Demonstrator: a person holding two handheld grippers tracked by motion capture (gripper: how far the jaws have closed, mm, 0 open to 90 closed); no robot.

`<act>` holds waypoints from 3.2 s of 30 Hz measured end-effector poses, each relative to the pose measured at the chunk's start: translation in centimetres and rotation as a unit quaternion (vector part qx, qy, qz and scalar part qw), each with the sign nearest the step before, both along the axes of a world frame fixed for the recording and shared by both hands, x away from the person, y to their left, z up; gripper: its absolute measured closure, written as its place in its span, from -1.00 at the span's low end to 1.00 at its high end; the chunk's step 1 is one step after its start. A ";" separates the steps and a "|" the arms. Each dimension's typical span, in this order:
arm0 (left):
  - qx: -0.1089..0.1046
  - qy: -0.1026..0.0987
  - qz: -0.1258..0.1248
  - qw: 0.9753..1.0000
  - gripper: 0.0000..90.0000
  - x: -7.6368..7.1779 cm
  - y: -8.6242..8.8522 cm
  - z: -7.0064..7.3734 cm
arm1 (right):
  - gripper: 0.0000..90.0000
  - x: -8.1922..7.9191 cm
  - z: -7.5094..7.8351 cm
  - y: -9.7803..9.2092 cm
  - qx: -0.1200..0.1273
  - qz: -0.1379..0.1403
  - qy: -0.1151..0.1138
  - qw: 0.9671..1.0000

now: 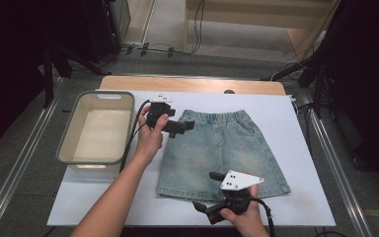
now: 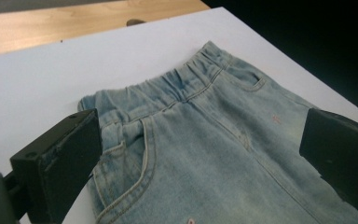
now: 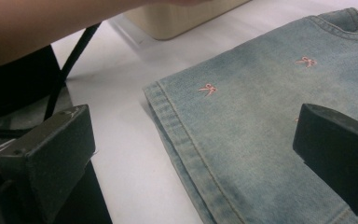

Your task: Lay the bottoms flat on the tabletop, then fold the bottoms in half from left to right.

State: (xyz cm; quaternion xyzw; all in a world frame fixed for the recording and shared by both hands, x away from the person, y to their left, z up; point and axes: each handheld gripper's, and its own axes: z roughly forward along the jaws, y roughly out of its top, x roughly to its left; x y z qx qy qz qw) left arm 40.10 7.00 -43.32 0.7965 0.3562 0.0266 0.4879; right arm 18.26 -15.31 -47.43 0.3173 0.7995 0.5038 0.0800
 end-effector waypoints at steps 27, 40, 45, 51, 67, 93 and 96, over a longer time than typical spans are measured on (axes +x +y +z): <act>0.020 0.009 0.014 1.000 -1.00 4.2 -1.5 -0.7 | -1.00 0.5 -2.5 4.0 -0.018 -0.019 0.004 1.000; 0.035 0.033 0.031 0.998 -0.95 6.2 -1.5 -2.0 | -1.00 0.3 -2.6 3.9 -0.009 -0.017 0.002 1.000; 0.037 0.051 0.030 0.998 -0.95 6.7 -1.8 -3.1 | -1.00 0.1 -2.7 4.0 -0.013 -0.014 0.003 1.000; 0.054 0.058 0.037 0.996 -0.89 7.0 -2.3 -4.0 | -1.00 0.2 -2.8 4.1 -0.010 -0.014 0.005 1.000; 0.108 0.071 0.077 0.989 -0.34 7.9 -2.1 -5.7 | -1.00 0.1 -3.1 4.2 -0.019 -0.011 0.000 1.000; 0.091 0.071 0.068 0.991 0.44 7.2 -3.3 -6.9 | -1.00 0.2 -3.0 4.1 -0.029 -0.012 0.003 1.000; 0.093 0.066 0.065 0.991 0.55 7.1 -3.3 -6.6 | -0.96 0.2 -2.3 3.9 -0.027 -0.009 -0.001 1.000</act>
